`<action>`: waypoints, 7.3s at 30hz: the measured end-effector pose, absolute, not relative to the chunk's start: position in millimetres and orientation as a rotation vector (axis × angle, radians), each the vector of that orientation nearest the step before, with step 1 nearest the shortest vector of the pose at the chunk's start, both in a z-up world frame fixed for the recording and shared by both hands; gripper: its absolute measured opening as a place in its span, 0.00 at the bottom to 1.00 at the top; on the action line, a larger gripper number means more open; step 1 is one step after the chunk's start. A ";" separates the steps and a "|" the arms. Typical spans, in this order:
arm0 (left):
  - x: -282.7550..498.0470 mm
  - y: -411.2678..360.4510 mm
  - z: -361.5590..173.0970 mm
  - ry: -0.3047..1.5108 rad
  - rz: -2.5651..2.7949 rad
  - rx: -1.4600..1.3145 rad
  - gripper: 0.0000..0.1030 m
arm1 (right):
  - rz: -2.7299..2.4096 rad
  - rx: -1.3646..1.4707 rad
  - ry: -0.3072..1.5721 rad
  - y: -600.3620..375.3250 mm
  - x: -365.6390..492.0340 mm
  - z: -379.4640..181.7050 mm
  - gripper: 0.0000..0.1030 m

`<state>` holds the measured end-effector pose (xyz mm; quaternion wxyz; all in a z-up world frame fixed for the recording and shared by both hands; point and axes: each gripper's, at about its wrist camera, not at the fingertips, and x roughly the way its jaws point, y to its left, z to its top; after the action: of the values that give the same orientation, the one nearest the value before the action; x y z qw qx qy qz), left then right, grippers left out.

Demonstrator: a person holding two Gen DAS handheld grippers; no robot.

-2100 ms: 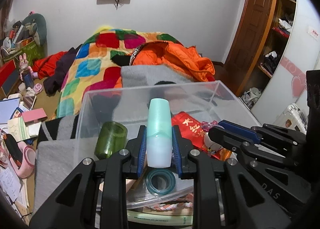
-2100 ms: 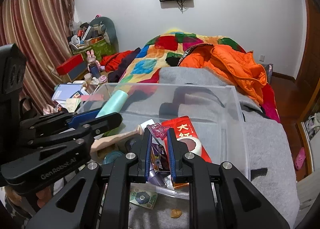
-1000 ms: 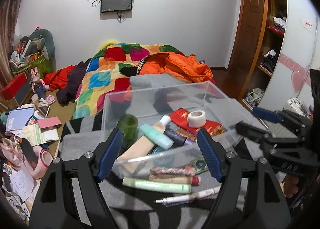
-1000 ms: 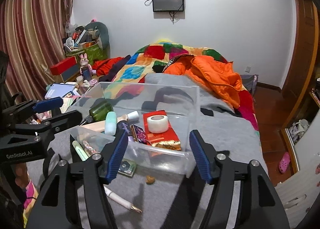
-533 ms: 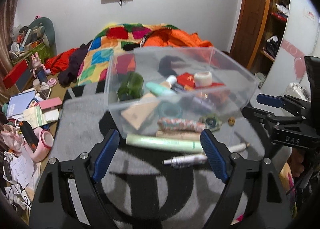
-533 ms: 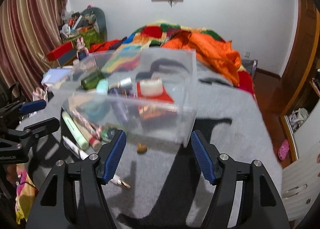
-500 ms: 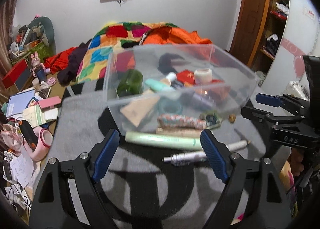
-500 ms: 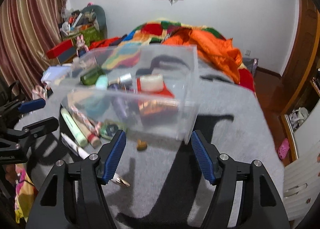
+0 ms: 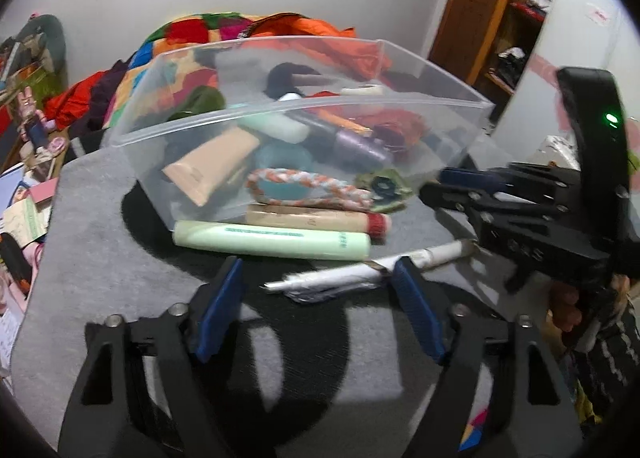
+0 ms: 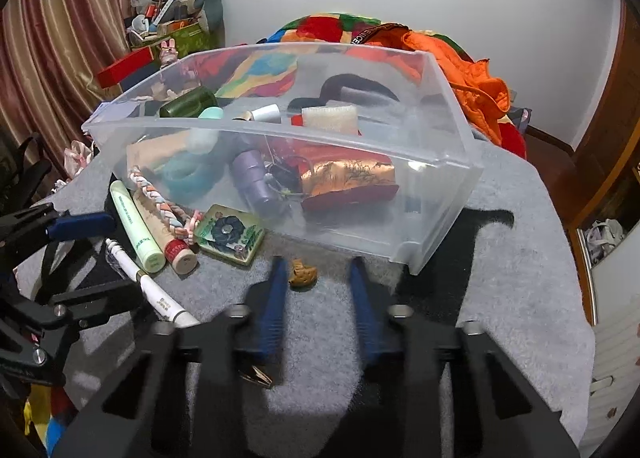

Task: Organize objects
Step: 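Grasp the white pen with the left tool while the right tool grasps the small brown charm, then carry the white pen and brown charm over the clear box with both tools, then open both tools to drop the white pen and brown charm into the box, then grasp the green square tin with the right tool while the left tool reaches toward the pale green tube, then grasp the pale green tube with the left tool while the right tool holds the tin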

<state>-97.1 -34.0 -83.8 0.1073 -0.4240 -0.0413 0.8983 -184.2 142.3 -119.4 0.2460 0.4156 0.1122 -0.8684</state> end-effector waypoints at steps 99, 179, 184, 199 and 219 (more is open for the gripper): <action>-209.6 -16.0 -18.3 0.133 2.634 -1.204 0.11 | -2.420 0.989 0.243 124.0 -223.9 -64.5 0.13; -125.8 -62.3 -72.6 -0.074 2.483 -1.282 0.98 | -2.295 1.218 0.205 106.6 -193.2 -116.0 0.67; -128.7 -56.6 -81.9 -0.093 2.452 -1.287 0.98 | -2.321 1.221 0.257 105.8 -192.6 -119.5 0.46; -74.7 -14.5 -69.4 0.078 2.364 -1.231 0.72 | -2.378 1.176 0.199 161.2 -168.6 -108.9 0.33; -137.9 41.4 -78.3 0.268 2.197 -1.344 0.46 | -2.378 1.213 0.058 206.9 -149.9 -110.3 0.33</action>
<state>-137.9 41.4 -78.3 0.2727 -0.4995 0.0994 0.8163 -149.9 206.9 -110.3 0.2335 0.4416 0.0212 -0.8661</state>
